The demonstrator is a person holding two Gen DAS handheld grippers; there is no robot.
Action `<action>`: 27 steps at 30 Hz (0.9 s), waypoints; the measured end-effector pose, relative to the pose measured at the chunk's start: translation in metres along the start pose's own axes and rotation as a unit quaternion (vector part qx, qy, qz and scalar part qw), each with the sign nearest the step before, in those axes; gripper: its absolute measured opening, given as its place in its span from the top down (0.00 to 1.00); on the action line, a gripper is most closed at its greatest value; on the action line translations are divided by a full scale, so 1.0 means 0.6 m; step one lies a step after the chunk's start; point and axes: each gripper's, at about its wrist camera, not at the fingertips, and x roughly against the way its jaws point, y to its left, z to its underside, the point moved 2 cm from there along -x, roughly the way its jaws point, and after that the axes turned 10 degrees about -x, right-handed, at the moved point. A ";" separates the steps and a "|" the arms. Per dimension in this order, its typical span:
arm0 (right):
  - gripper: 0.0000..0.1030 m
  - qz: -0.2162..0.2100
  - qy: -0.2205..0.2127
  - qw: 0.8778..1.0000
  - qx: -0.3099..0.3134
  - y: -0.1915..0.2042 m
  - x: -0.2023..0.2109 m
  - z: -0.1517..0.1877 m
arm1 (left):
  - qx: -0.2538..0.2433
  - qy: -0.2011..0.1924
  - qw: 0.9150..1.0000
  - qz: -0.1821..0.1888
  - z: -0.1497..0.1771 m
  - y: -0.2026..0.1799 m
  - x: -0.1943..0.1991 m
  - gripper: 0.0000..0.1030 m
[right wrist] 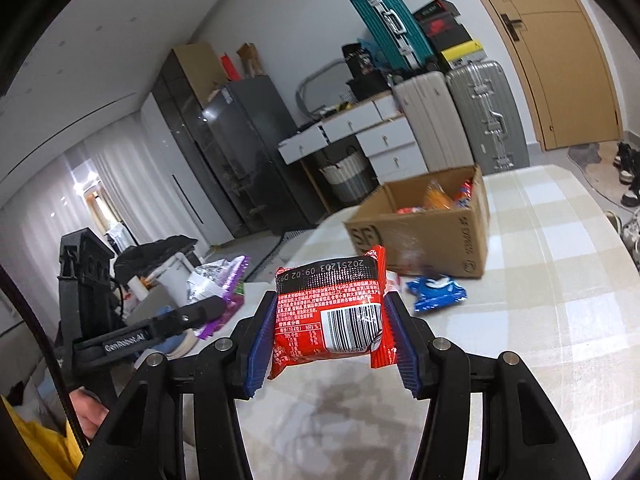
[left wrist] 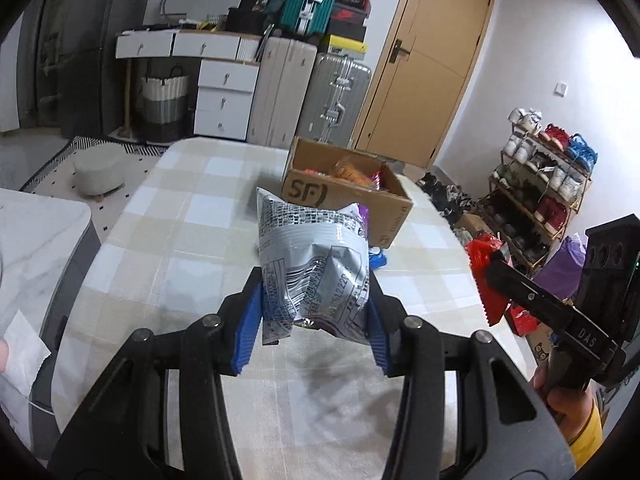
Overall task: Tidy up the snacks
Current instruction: 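Carry the silver bag with the left tool while the right tool carries the red packet to the box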
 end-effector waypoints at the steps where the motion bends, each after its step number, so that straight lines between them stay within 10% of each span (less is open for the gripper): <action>1: 0.48 -0.001 -0.002 1.000 0.005 0.011 0.009 0.003 | -0.002 -0.002 1.000 0.002 0.001 -0.004 0.009 0.58; 27: 0.48 -0.022 -0.026 0.999 0.028 0.053 0.012 -0.061 | -0.015 -0.016 1.000 0.003 -0.042 -0.027 0.056 0.58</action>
